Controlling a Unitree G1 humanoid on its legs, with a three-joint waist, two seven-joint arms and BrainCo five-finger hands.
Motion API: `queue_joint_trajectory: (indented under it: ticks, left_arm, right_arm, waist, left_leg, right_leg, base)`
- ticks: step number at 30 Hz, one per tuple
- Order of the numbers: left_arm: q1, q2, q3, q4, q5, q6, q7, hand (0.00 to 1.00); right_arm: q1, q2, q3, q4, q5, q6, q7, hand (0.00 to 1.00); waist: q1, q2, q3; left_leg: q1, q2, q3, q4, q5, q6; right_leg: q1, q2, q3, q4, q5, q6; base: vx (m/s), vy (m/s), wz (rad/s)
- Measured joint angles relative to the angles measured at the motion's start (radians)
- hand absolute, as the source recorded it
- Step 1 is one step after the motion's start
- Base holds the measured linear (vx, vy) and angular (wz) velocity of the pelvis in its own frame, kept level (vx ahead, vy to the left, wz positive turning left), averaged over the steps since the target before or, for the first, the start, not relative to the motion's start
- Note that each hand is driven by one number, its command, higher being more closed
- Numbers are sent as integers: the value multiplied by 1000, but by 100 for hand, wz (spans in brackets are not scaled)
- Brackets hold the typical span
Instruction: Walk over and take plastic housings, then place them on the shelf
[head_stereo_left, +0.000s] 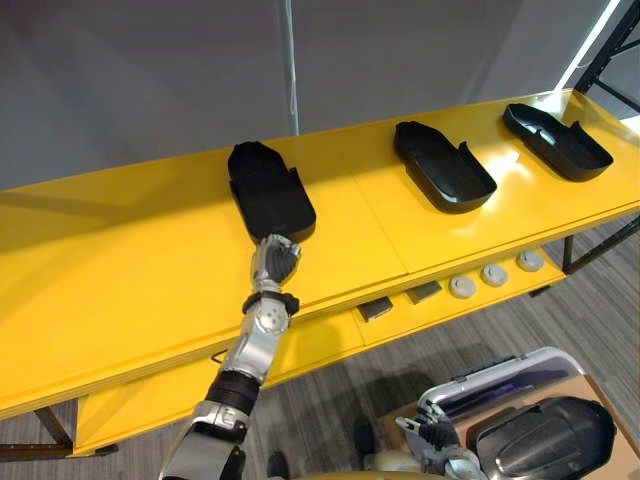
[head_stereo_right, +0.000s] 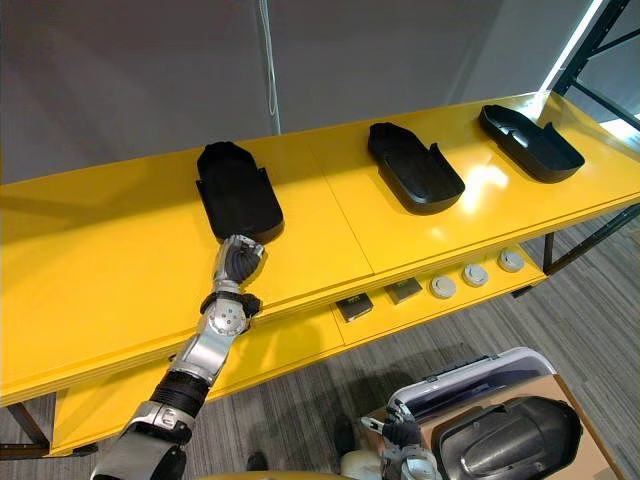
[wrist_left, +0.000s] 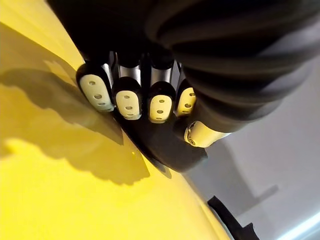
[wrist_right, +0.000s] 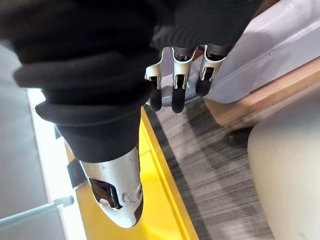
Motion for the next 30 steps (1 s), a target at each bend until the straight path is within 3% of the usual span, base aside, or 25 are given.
queue_joint_trajectory:
  ticks: [10, 15, 16, 20, 24, 30]
  left_arm:
    - [6, 0, -3, -23, -26, 1, 1, 100]
    - [71, -1, -23, -301, -37, -6, -4, 100]
    - [80, 0, -23, -422, -48, -29, -4, 100]
    - [117, 17, 8, -675, -78, -87, -3, 100]
    - [244, 28, 195, -906, -168, -180, 6, 100]
    - [476, -18, 601, -935, -304, -203, 127, 100]
  right_arm:
    - [0, 1, 0, 0, 0, 0, 0, 0]
    - [0, 1, 0, 3, 1, 1, 0, 0]
    - [0, 0, 0, 10, 2, 1, -1, 0]
    - [-4, -2, 1, 19, 2, 2, -1, 0]
    - [-12, -16, 2, 54, -1, 3, 0, 0]
    - [-13, -33, -12, 84, -20, 6, 0, 0]
  waist:
    - [0, -4, 1]
    - [7, -5, 2]
    - [27, -5, 2]
    - [31, -5, 2]
    - [63, -1, 1]
    - [111, -2, -1]
  left_leg:
    - [0, 0, 0, -1, 0, 0]
    - [-4, -1, -11, 1, 0, 0]
    - [-5, -1, -13, 3, 0, 0]
    - [-7, -2, -36, 13, -1, 2]
    - [-5, -1, -60, 22, -2, 3]
    - [-22, -7, -129, 36, -6, -2]
  right_leg:
    - [1, 0, -1, 1, 0, 0]
    - [4, -2, -9, 4, -1, 1]
    - [4, -3, -9, 4, -1, 1]
    - [18, -5, -25, 4, -5, 2]
    - [37, -5, -44, 4, -11, 0]
    - [68, -3, -112, 4, -34, 0]
  base:
    - [0, 0, 0]
    - [-1, 0, 6]
    - [0, 0, 5]
    - [-8, -3, 17]
    - [-25, -7, 16]
    - [-42, -16, 36]
